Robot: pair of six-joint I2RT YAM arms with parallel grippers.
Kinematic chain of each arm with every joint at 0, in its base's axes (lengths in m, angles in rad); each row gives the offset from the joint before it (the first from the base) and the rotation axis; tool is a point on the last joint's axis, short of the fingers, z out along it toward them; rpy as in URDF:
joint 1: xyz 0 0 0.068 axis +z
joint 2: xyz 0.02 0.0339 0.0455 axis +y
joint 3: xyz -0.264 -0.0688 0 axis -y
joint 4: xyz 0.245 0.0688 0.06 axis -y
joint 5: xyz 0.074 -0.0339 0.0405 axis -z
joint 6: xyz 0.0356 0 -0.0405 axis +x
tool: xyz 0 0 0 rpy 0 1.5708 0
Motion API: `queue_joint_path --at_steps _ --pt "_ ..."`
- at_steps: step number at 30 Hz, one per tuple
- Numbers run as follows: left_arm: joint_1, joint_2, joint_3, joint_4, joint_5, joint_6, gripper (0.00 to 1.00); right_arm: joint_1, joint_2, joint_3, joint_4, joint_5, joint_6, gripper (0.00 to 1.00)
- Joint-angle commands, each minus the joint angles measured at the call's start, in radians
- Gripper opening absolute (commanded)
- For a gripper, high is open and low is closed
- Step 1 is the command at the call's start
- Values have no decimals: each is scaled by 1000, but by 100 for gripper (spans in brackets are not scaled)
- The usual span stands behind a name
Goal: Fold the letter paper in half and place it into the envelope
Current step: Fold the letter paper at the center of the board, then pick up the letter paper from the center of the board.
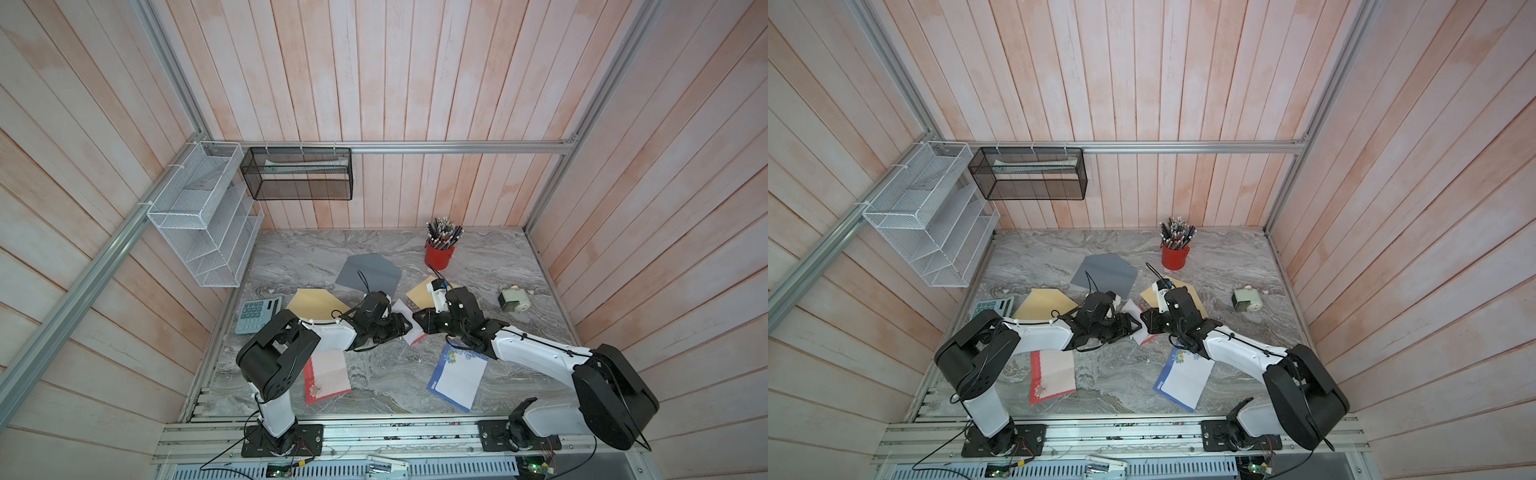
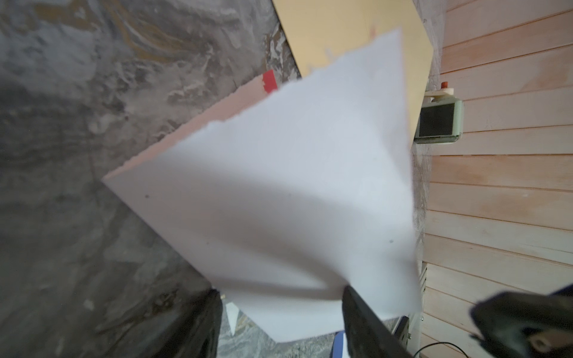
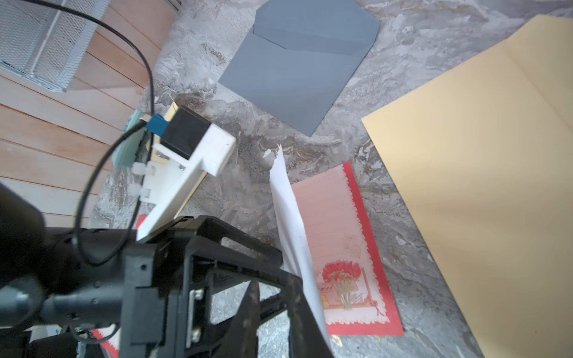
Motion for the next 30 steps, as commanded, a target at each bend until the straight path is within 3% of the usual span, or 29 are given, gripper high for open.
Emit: queue_joint_path --at_steps 1,14,30 --pt "-4 12 -8 -52 5 14 64 -10 58 -3 20 8 -13 18" --pt "22 -151 -104 -54 -38 23 64 -47 248 -28 93 24 1 17" --pt "39 -30 -69 23 -32 9 61 -47 276 -107 174 -16 64 16"
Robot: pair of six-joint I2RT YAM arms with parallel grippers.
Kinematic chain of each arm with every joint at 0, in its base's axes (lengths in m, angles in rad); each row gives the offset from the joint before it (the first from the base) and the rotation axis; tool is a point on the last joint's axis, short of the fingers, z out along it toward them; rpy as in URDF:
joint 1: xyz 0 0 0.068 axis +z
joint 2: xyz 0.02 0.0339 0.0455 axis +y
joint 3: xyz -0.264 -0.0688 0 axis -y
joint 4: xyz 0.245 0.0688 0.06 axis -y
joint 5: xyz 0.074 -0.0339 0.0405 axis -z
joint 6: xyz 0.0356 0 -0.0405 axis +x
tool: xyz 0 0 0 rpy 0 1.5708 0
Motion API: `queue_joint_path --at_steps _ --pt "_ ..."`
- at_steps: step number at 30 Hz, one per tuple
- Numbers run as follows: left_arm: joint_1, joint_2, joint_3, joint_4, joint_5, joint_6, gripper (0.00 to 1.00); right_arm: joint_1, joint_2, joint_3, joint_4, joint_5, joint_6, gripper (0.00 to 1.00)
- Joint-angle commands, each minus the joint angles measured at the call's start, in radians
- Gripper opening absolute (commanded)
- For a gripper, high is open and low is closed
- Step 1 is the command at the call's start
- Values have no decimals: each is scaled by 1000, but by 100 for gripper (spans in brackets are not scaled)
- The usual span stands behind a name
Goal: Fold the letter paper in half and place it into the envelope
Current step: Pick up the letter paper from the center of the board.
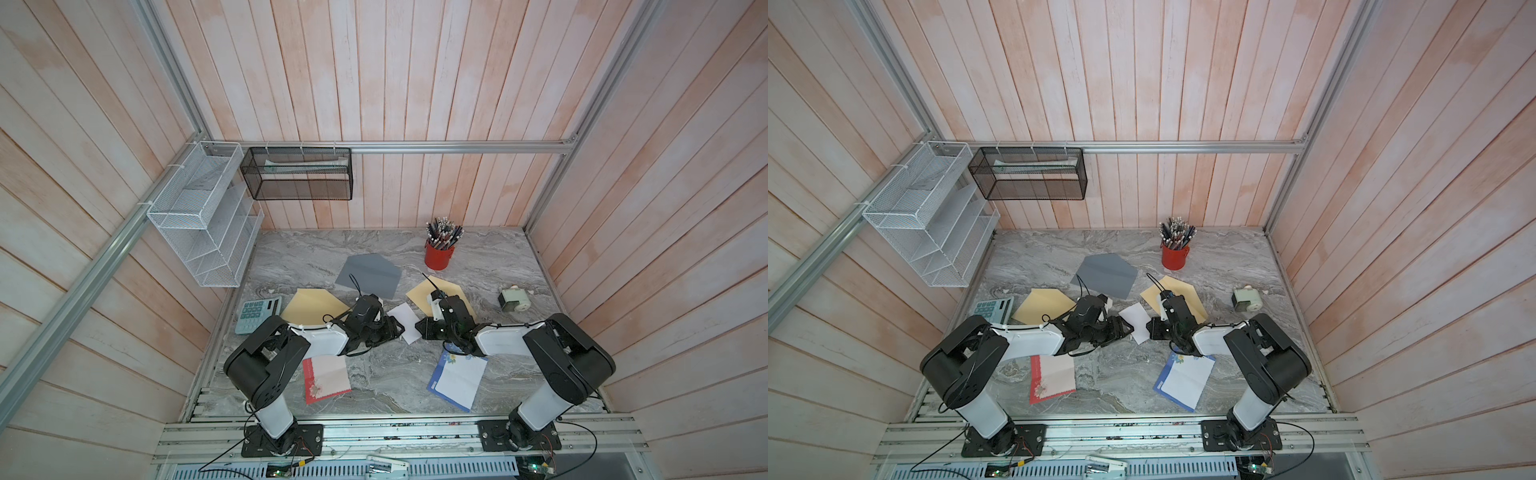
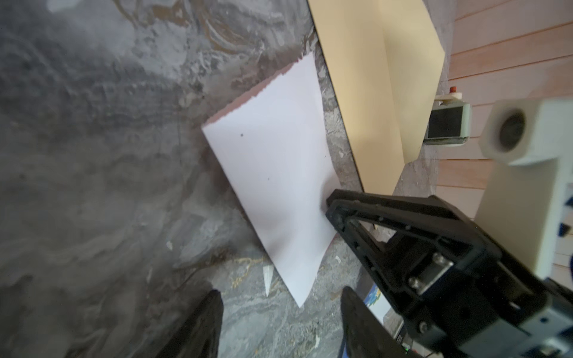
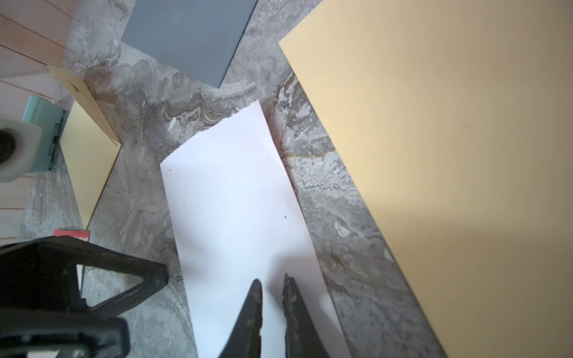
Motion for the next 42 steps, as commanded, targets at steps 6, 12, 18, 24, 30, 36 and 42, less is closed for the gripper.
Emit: queue_joint_path --at_steps 6,12,18,24,30,36,42 --pt "28 81 5 106 -7 -20 55 -1 27 -49 -10 -36 40 16" --pt "31 106 -11 219 37 -42 48 -1 33 -67 28 -63 66 16" --pt "38 87 -61 336 84 -55 35 0 30 -72 55 -87 89 17" --pt "50 37 -99 401 115 -51 4 -1 -41 -46 15 -93 80 22" --pt "100 -70 -171 472 164 -49 0 -67 -228 -21 -98 -92 31 39" --pt "124 -262 -185 340 148 54 0 -199 -424 -16 -231 -20 -34 56" --pt "167 -468 -214 209 109 123 0 -302 -479 4 -356 131 -106 65"
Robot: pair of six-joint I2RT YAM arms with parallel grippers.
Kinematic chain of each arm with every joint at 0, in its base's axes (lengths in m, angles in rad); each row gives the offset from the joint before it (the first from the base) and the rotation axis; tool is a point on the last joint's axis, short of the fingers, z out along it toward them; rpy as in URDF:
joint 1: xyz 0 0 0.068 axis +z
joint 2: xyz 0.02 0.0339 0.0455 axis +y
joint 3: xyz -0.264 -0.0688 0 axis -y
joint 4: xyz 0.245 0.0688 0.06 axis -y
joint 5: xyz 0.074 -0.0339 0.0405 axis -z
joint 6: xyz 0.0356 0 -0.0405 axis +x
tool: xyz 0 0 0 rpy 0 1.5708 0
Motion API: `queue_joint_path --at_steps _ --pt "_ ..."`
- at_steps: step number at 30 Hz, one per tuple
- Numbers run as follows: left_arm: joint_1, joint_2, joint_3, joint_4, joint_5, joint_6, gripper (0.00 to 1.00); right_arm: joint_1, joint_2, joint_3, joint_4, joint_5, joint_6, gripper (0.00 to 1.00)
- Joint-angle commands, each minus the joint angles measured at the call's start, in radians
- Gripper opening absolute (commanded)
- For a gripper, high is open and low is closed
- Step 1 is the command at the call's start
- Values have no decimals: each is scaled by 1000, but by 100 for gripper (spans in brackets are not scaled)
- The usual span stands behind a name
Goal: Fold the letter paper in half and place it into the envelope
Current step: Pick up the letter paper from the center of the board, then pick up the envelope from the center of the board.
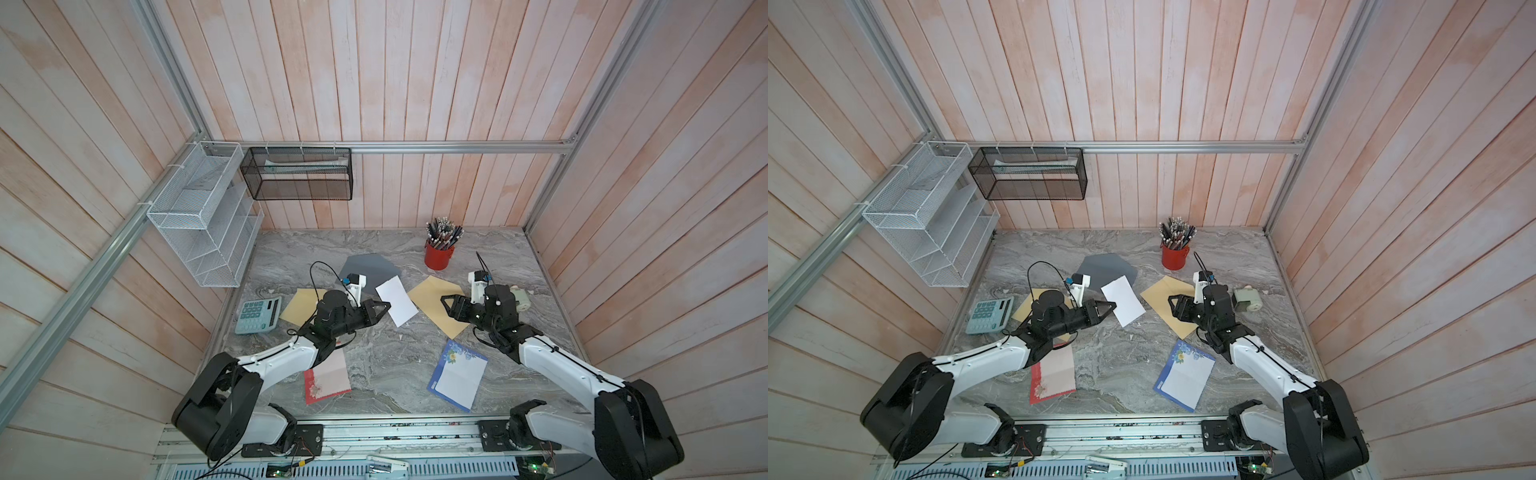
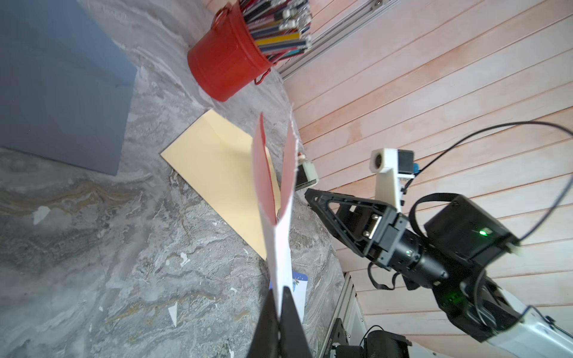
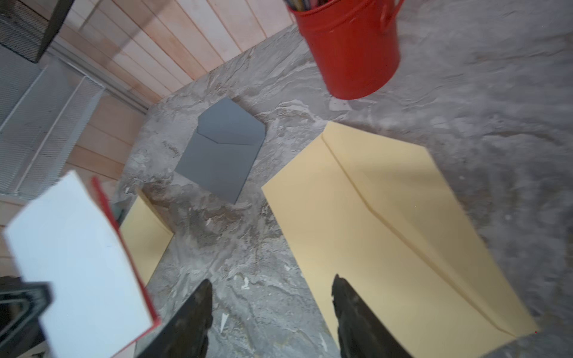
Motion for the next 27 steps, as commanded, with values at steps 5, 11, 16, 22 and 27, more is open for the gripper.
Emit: queue_joint_path --at_steps 5,11,16,22,27 --pt "88 -179 -55 -164 -18 106 0 -101 60 95 -163 176 -129 65" --pt "150 -262 -58 -235 21 144 0 -145 244 246 -214 204 -250 62" --pt "186 -311 -59 -276 41 154 0 -194 398 387 -258 108 -316 59" --pt "204 -346 -69 -294 54 163 0 -209 526 489 -309 31 -373 57" --pt "210 -368 -71 -308 58 171 0 -210 584 498 -302 -28 -382 55"
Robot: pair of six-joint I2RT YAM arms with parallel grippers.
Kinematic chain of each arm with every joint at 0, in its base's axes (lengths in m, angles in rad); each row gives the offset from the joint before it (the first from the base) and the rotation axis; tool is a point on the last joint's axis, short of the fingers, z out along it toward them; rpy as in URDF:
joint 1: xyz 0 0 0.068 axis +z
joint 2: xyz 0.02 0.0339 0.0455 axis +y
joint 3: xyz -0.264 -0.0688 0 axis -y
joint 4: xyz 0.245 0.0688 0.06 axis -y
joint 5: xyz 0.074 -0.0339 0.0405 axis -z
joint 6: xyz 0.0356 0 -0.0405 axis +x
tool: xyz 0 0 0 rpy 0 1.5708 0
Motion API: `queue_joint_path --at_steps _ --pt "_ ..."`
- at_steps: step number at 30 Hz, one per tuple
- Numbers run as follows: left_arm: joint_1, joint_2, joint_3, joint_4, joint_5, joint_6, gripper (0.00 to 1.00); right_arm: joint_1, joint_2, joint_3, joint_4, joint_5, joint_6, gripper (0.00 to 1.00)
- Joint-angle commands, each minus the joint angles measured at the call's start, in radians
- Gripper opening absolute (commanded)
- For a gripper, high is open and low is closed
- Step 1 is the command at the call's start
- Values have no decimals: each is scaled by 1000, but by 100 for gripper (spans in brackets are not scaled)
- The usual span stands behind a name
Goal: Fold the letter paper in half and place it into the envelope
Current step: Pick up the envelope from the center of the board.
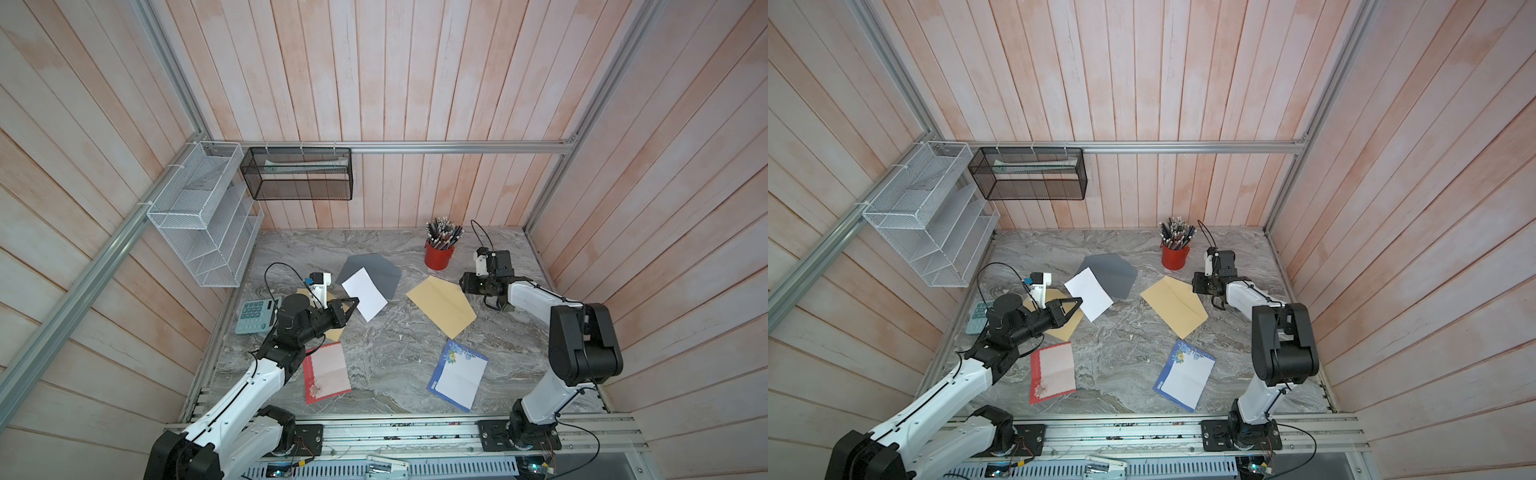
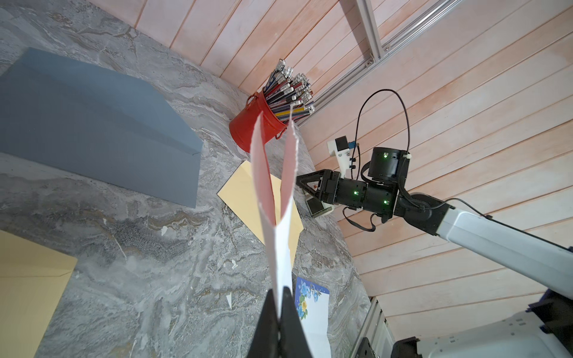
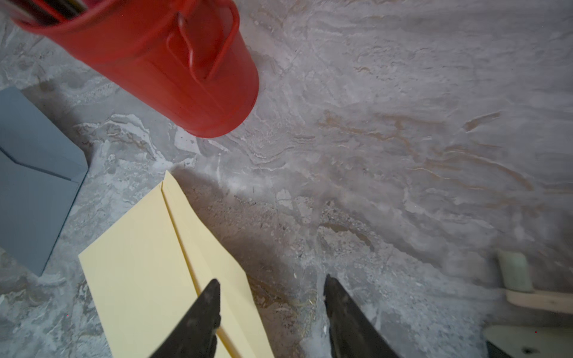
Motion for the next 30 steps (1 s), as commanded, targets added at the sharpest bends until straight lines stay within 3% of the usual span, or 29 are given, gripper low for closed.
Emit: queue_joint_path --at_steps 1,8,20,24,30 --pt "9 -24 -14 -21 19 30 0 -5 40 17 -34 -69 -25 55" --pt "15 -29 -14 -21 25 24 0 -5 82 6 -10 -97 -18 51" --pt "22 -27 -11 -20 22 8 0 33 90 23 -5 -134 -59 5" --pt "23 -37 -9 -23 8 11 0 73 60 29 -12 -93 -84 0" --pt "28 -45 2 -31 -16 -1 0 145 12 80 -69 -31 -126 0"
